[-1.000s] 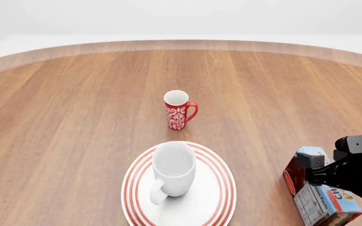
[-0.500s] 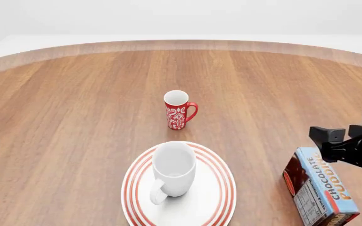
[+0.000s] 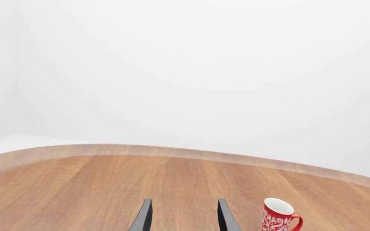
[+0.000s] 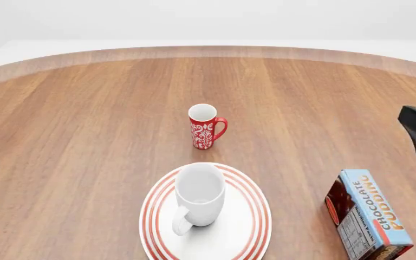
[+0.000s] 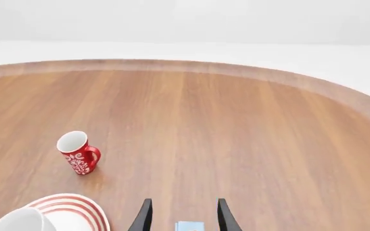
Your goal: Pick up the white mug and put it on the plate, and put the chocolate pudding to the right of the plate.
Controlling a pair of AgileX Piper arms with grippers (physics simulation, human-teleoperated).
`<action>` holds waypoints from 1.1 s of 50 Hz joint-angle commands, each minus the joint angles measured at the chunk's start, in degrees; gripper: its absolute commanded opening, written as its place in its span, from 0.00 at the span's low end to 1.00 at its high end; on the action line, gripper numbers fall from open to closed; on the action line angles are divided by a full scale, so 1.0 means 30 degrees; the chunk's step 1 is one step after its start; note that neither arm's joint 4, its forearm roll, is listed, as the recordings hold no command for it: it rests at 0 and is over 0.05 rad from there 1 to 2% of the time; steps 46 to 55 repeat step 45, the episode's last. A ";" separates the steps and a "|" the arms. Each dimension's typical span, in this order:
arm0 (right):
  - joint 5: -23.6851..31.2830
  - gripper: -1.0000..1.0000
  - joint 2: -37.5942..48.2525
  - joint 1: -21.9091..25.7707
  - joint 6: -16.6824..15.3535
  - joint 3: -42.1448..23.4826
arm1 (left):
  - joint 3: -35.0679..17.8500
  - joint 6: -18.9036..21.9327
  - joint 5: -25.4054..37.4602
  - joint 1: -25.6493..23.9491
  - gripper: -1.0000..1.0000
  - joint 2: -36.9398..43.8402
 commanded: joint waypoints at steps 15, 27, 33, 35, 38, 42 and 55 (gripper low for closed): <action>0.0324 1.00 -0.6070 -0.0175 0.0740 -0.0975 | -0.0005 0.0169 0.0041 -0.0026 1.00 0.0000; 0.0075 1.00 -0.9353 -0.1452 0.1916 -0.1714 | -0.0009 0.0200 0.0025 -0.0100 1.00 0.0000; -0.0812 1.00 -0.9355 -0.2052 0.2547 -0.1281 | -0.0004 0.0265 0.0051 -0.0127 1.00 0.0000; -0.1354 1.00 -0.9355 -0.2605 0.2568 -0.1445 | -0.0006 0.0302 0.0052 -0.0140 1.00 0.0000; -0.2323 1.00 -0.9355 -0.3562 0.3027 -0.1623 | -0.0004 0.0325 0.0048 -0.0138 1.00 0.0000; -0.3101 1.00 -0.9355 -0.4734 0.3548 -0.1354 | -0.0004 0.0311 0.0052 -0.0109 1.00 0.0000; -0.3590 1.00 -0.9355 -0.5277 0.4129 -0.0925 | -0.0004 0.0377 0.0057 -0.0139 1.00 0.0000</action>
